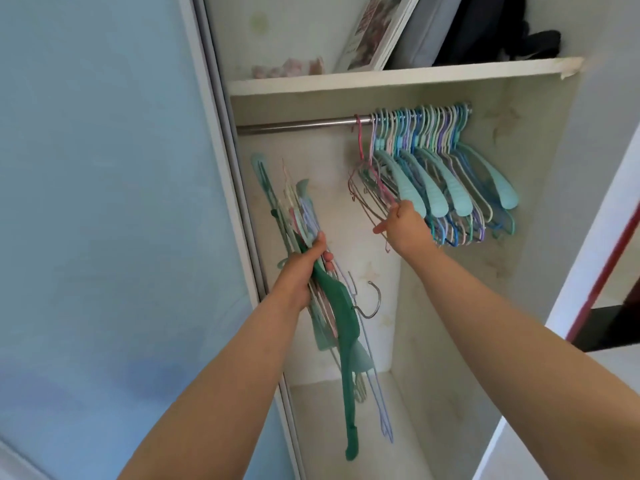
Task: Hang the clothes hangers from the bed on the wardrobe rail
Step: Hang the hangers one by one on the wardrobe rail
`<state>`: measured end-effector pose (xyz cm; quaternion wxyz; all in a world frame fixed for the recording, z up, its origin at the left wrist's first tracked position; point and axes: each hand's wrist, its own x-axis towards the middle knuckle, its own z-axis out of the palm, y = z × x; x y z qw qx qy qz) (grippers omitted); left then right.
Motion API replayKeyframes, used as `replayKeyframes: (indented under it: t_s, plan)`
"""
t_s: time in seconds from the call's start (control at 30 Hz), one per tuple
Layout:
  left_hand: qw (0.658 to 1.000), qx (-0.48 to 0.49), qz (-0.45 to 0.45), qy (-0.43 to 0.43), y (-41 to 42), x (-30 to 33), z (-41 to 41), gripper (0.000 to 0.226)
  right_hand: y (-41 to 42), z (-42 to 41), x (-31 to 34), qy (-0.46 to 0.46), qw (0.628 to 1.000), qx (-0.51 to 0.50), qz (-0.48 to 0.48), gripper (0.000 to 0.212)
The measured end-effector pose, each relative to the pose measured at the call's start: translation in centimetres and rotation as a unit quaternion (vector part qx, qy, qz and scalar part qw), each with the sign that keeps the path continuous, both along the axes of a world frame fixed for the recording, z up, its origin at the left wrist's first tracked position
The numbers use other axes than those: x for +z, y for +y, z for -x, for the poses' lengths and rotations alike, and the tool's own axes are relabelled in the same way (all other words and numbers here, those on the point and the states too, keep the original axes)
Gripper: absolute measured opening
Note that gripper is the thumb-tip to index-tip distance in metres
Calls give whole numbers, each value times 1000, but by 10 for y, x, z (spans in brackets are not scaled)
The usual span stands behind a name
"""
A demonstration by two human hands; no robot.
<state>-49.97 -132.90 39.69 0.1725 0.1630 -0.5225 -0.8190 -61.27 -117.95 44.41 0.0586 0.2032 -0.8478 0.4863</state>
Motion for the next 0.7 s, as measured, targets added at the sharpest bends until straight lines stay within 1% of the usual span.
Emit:
replayKeyframes:
  t_s: [0.07,0.13,0.17,0.2,0.23,0.27,0.3,0.33,0.37,0.4,0.43,0.47,0.5,0.6,0.63,0.7]
  plan:
    - [999,-28,-29,6,-4,-6,-1,24,8,-4,-8,-4,998,-34,59,26]
    - [997,-54,-46,12,-4,-10,-3,27,19,-12,-18,-3,992,-69,103,24]
    - [996,-65,-56,21,-2,-11,-4,26,24,-18,-27,8,988,-92,124,22]
    - [995,-75,-64,30,0,-13,-5,26,30,-27,-39,30,983,-122,137,25]
    - [994,-83,-67,34,3,-16,-5,28,35,-35,-56,52,978,-156,127,35]
    - [993,-92,-67,36,6,-18,-6,33,41,-43,-74,51,980,-172,87,49]
    - [993,-97,-60,33,9,-19,-5,39,46,-51,-92,6,987,-159,18,63]
    - [993,-100,-50,30,11,-20,-5,43,53,-58,-110,-80,989,-111,-62,81]
    - [994,-102,-39,28,14,-20,-4,43,61,-64,-126,-198,970,-40,-138,94]
    - [994,-100,-31,26,17,-20,-3,41,70,-73,-137,-318,929,30,-186,96]
    - [995,-95,-29,23,19,-20,-2,39,79,-82,-149,-405,887,90,-203,91]
    - [995,-89,-35,21,20,-21,-1,37,88,-92,-159,-453,857,130,-207,83]
    - [996,-83,-40,19,20,-22,1,35,98,-98,-171,-467,850,144,-199,73]
    - [996,-84,-25,3,17,-26,7,35,121,-112,-199,-476,856,132,-150,40]
    - [996,-88,-22,1,18,-26,8,34,126,-115,-206,-490,855,127,-111,31]
    - [995,-98,-35,-2,20,-26,8,29,133,-120,-219,-512,851,115,-3,25]
